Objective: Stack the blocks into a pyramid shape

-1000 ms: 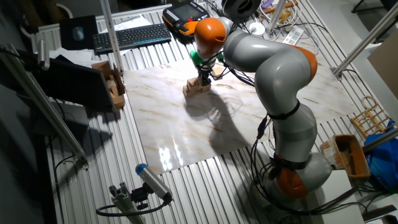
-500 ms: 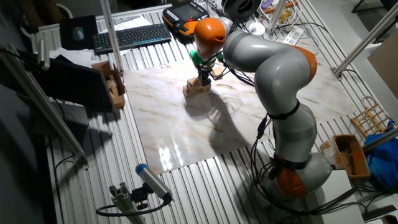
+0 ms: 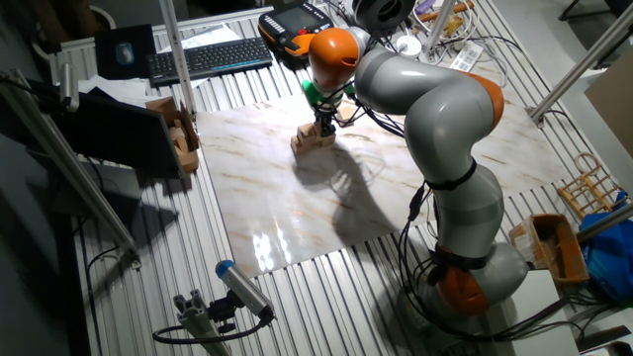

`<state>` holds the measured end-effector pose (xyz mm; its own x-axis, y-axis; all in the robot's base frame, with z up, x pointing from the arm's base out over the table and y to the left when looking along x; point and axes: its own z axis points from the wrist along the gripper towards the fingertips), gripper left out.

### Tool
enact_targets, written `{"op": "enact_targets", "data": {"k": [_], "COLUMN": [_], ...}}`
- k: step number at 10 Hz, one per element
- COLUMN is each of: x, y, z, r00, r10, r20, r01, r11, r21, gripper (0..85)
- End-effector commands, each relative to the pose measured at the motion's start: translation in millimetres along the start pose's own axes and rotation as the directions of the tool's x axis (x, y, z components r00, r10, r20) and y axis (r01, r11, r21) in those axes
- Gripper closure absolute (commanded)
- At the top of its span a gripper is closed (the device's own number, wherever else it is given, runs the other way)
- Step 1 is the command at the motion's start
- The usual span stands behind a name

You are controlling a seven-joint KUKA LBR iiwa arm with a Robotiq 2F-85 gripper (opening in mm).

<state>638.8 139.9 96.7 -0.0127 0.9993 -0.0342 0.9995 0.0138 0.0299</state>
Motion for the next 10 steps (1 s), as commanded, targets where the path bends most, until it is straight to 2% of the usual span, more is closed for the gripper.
{"op": "enact_targets", "data": {"k": [1,2,3,10], "x": [0.1,0.2,0.3,0.5], "y": [0.1,0.1,0.1,-0.4], "z": [0.1,0.2,0.3,1.1], "r00": [1.0,1.0,1.0,1.0], "r10": [0.0,0.0,0.0,-0.003], "r20": [-0.002,-0.003,-0.003,-0.006], "r01": [0.0,0.0,0.0,0.003], "r11": [1.0,1.0,1.0,1.0], "r21": [0.001,0.001,0.002,0.001], "gripper": [85.0,85.0,68.0,68.0]}}
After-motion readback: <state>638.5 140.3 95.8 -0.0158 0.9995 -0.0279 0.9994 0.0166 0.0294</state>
